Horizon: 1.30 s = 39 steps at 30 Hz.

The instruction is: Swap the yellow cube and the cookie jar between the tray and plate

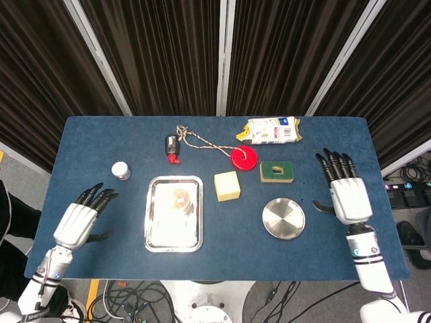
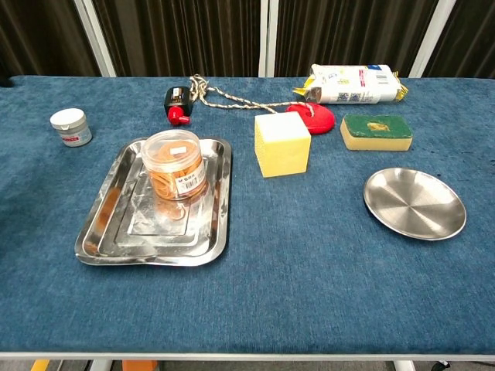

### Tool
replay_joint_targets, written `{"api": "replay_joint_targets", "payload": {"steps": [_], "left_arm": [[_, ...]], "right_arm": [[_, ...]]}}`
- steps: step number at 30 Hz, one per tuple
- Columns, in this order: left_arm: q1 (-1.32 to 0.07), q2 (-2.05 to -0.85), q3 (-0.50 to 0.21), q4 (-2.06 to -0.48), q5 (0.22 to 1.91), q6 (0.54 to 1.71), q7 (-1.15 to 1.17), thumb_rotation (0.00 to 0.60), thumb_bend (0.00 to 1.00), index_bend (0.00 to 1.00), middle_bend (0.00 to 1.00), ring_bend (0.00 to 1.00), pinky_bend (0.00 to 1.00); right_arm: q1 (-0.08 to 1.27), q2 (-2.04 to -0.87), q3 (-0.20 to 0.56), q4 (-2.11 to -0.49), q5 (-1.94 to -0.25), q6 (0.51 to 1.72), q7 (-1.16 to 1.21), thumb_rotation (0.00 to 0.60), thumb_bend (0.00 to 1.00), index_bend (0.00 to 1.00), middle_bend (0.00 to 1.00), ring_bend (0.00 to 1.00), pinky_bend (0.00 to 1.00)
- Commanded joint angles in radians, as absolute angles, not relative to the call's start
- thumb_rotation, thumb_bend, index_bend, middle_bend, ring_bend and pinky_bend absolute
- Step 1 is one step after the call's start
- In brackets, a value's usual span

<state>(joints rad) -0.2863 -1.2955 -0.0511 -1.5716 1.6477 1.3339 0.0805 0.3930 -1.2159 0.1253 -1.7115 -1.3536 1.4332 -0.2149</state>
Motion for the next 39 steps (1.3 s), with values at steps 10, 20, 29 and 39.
{"api": "replay_joint_targets", "payload": {"steps": [10, 20, 29, 39], "left_arm": [[-0.514, -1.43, -0.15, -1.554, 1.563, 1.08, 0.059, 0.6, 0.0, 0.1, 0.09, 0.01, 0.16], [-0.668, -1.502, -0.167, -1.466, 1.488, 0.882, 0.006, 0.6, 0.0, 0.09, 0.06, 0.0, 0.15], [-0.759, -1.547, -0.156, -1.343, 1.465, 0.782, -0.04, 0.6, 0.0, 0.09, 0.07, 0.0, 0.19], [-0.787, -1.573, -0.144, -1.306, 1.447, 0.796, -0.015, 0.6, 0.07, 0.18, 0.22, 0.15, 0.42]], "right_arm": [[0.158, -1.143, 0.036, -1.623, -1.495, 1.659, -0.014, 0.6, 0.0, 0.0, 0.0, 0.0, 0.0], [0.138, -1.125, 0.072, -1.625, -1.439, 1.618, -0.027, 0.6, 0.0, 0.0, 0.0, 0.0, 0.0], [0.112, -1.114, 0.101, -1.6, -1.411, 1.619, -0.006, 0.6, 0.0, 0.0, 0.0, 0.0, 0.0], [0.094, -1.107, 0.125, -1.577, -1.394, 1.606, 0.045, 0.6, 0.0, 0.0, 0.0, 0.0, 0.0]]}}
